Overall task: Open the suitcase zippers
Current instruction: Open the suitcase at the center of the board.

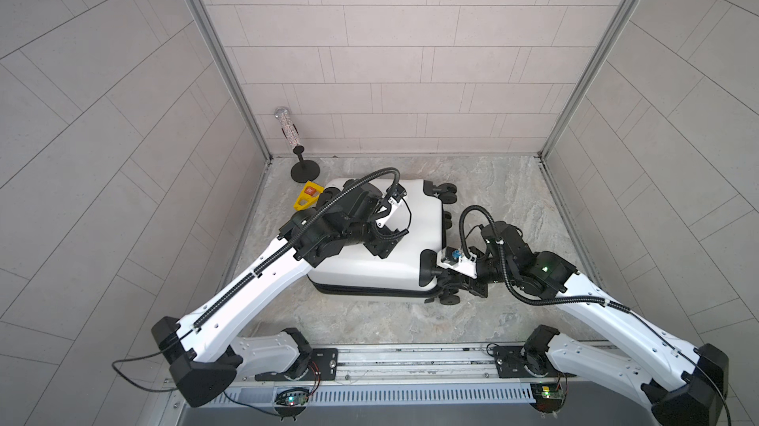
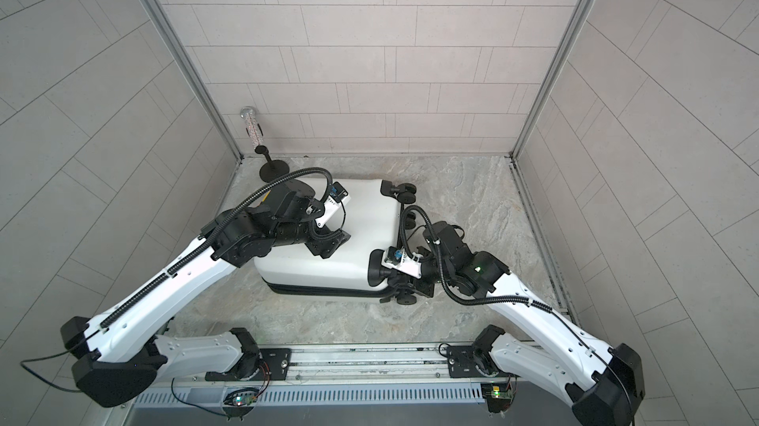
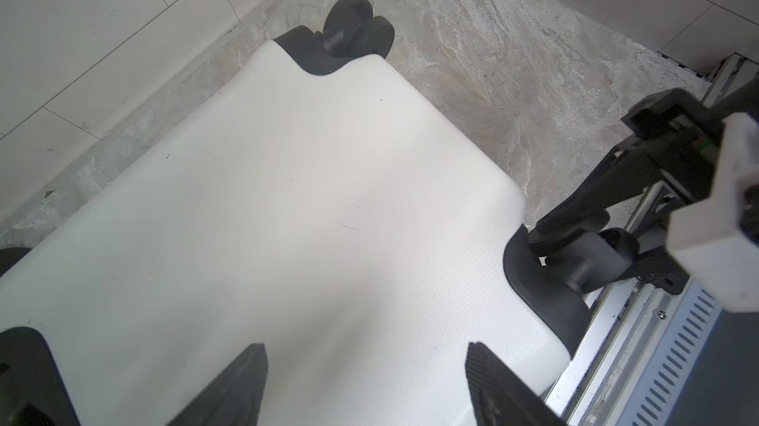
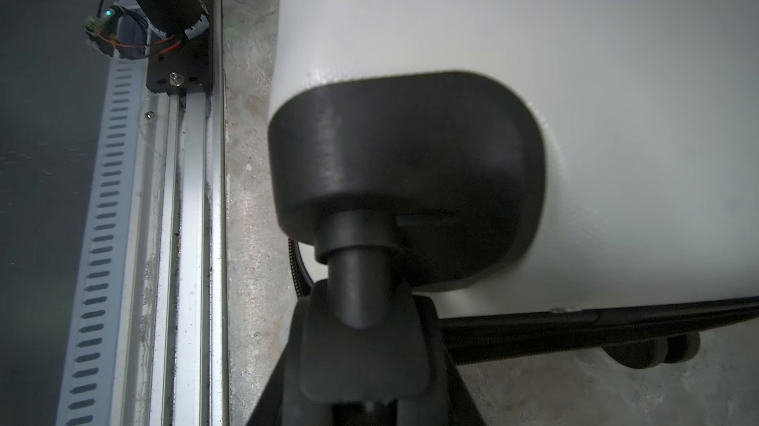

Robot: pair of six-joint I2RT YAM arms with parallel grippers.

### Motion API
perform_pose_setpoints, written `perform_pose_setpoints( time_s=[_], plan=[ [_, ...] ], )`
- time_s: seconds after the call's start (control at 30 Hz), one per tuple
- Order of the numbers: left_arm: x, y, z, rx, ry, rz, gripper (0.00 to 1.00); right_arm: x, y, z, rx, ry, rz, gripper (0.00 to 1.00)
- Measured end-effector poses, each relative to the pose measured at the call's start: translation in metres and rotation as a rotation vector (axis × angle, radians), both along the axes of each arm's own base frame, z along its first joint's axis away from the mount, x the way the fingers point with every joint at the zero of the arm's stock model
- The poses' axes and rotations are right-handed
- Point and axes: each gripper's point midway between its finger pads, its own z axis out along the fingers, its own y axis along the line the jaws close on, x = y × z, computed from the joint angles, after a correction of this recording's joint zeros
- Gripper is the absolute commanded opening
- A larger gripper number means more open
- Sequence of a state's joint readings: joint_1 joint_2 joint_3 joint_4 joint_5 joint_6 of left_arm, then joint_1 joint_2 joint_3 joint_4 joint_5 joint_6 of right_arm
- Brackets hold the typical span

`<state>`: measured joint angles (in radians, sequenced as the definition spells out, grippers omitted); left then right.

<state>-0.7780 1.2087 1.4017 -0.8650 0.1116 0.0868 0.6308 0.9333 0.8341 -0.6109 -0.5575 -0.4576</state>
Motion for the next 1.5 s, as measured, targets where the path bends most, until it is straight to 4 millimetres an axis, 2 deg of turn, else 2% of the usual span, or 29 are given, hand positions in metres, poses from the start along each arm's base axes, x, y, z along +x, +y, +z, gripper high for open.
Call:
perform_pose_setpoints(
  time_s=[0.07,0.17,0.3,0.4,0.47,0.6,0.7,0.8,1.07,1.37,1.43,1.5],
  plan=[
    [-0.004,0.002,0.007,-0.006,-0.026,-0.029,0.81,0.005,-0.001,0.019,0.038,0.004,-0.020,0.03],
    [-0.015,0.005,0.022,-0.020,-0.083,-0.092,0.80,0.020,0.002,0.058,0.129,0.009,-0.052,0.00],
    [-0.037,0.013,0.043,-0.032,-0.195,-0.221,0.76,0.055,0.003,0.113,0.264,0.002,-0.120,0.00],
    [-0.058,0.019,0.044,-0.012,-0.269,-0.351,0.73,0.084,-0.002,0.140,0.335,-0.010,-0.183,0.00],
    [-0.070,0.022,0.030,0.029,-0.297,-0.446,0.74,0.101,-0.006,0.153,0.364,-0.014,-0.219,0.00],
    [-0.084,0.028,-0.023,0.174,-0.272,-0.598,0.75,0.128,-0.013,0.167,0.393,-0.036,-0.267,0.00],
    [-0.082,0.030,-0.067,0.314,-0.225,-0.694,0.77,0.135,-0.015,0.170,0.399,-0.040,-0.276,0.00],
    [-0.071,0.029,-0.101,0.426,-0.192,-0.758,0.78,0.135,-0.015,0.170,0.402,-0.036,-0.271,0.00],
    [-0.047,0.015,-0.141,0.549,-0.201,-0.871,0.72,0.135,-0.015,0.170,0.414,-0.017,-0.263,0.00],
    [-0.040,0.006,-0.182,0.582,-0.175,-0.926,0.56,0.140,-0.019,0.177,0.457,0.000,-0.278,0.00],
    [-0.039,0.005,-0.191,0.587,-0.168,-0.931,0.43,0.142,-0.020,0.180,0.471,0.004,-0.288,0.00],
    [-0.038,0.004,-0.201,0.601,-0.158,-0.939,0.25,0.145,-0.022,0.182,0.490,0.013,-0.299,0.00]
  ],
)
